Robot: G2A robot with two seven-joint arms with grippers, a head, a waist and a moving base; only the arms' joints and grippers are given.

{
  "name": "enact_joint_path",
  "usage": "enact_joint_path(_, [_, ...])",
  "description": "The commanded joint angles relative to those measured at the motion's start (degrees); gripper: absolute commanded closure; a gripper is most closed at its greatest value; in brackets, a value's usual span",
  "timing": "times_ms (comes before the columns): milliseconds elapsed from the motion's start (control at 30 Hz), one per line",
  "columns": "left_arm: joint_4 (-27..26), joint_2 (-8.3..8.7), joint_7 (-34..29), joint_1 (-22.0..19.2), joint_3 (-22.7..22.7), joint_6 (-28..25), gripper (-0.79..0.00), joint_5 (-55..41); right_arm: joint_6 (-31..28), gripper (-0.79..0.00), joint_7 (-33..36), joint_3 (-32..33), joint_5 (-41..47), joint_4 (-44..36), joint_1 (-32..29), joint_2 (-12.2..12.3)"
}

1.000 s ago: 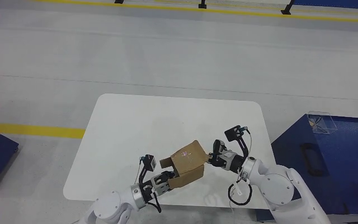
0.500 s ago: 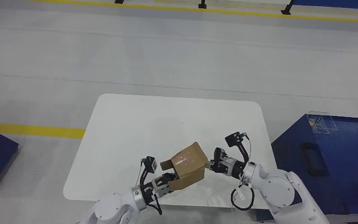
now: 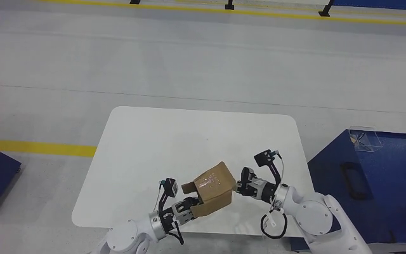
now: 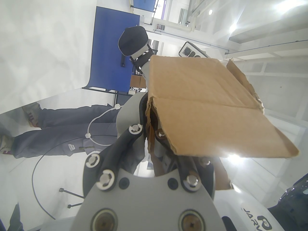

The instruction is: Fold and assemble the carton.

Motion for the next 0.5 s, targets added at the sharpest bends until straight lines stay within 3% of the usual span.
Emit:
enact_joint_path(0, [0.0, 0.0, 0.0, 0.0, 0.0, 0.0, 0.0, 0.0, 0.2, -0.785, -0.2, -0.6, -0.3, 0.0, 0.3, -0.1])
enact_joint_path(300, [0.0, -0.02, 0.4, 0.0, -0.1, -0.3, 0.0, -0.2, -0.7, -0.785, -3.0, 3.0, 2.5, 0.0, -0.3, 0.1])
enact_joint_path(467, [0.3, -0.05, 0.6, -0.1, 0.0, -0.3, 0.0, -0.3, -2.6, -0.785, -11.6, 9.8, 9.5, 0.3, -3.6, 0.1])
